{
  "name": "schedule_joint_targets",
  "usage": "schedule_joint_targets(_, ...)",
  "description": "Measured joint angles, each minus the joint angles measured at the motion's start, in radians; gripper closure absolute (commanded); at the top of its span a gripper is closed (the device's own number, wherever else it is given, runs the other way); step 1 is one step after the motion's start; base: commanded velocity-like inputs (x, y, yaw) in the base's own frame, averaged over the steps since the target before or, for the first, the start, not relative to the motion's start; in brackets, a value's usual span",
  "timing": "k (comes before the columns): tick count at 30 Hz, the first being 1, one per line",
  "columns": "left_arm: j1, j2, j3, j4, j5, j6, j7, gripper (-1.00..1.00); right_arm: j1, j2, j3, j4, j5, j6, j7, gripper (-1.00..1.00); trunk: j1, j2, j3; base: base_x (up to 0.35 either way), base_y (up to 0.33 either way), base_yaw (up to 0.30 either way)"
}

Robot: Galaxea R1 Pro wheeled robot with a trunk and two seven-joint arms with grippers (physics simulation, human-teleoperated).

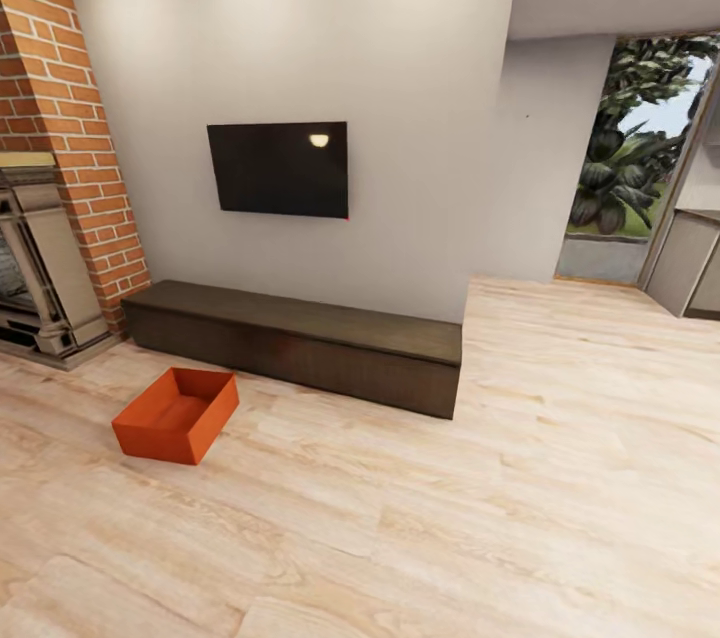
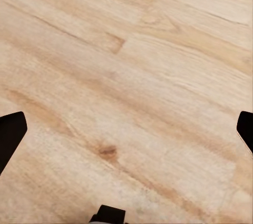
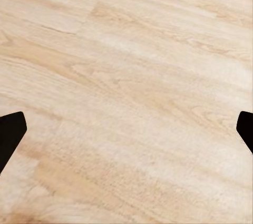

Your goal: Move the two storage containers from the living room to the garage. In the garage, place one container on the floor and stack the other container on top of it (either order is fine).

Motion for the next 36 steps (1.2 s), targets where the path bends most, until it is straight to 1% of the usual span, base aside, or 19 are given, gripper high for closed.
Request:
schedule_joint_targets(21, 0.000, 0.000, -0.001, 0.000, 0.000, 0.000, 0.000, -1.00, 0.000, -0.001, 0.000, 0.000, 0.000, -0.002, -0.001, -1.00, 0.000, 0.000, 0.000, 0.329, -0.001, 0.000)
schedule_joint_targets(22, 0.000, 0.000, -0.001, 0.000, 0.000, 0.000, 0.000, -1.00, 0.000, -0.001, 0.000, 0.000, 0.000, -0.002, -0.001, -1.00, 0.000, 0.000, 0.000, 0.000, 0.000, 0.000)
schedule_joint_targets(27, 0.008, -0.027, -0.003, -0.011, -0.001, -0.001, 0.004, -1.00, -0.010, 0.026, 0.002, 0.014, 0.003, 0.007, -0.004, -1.00, 0.001, 0.000, 0.000, 0.000, 0.000, 0.000)
schedule_joint_targets(28, 0.008, -0.028, -0.003, -0.012, 0.000, -0.001, 0.004, -1.00, -0.010, 0.031, 0.001, 0.015, 0.003, 0.007, -0.003, -1.00, 0.001, 0.000, 0.000, 0.000, 0.000, 0.000)
schedule_joint_targets(30, 0.008, -0.022, -0.004, -0.013, 0.001, 0.000, 0.004, -1.00, -0.011, 0.030, 0.001, 0.019, 0.002, 0.006, 0.000, -1.00, 0.001, 0.000, 0.000, 0.000, 0.000, 0.000)
schedule_joint_targets(36, 0.008, -0.021, -0.005, -0.014, 0.001, 0.001, 0.004, -1.00, -0.011, 0.029, 0.001, 0.020, 0.003, 0.006, 0.001, -1.00, 0.001, 0.000, 0.000, 0.000, 0.000, 0.018)
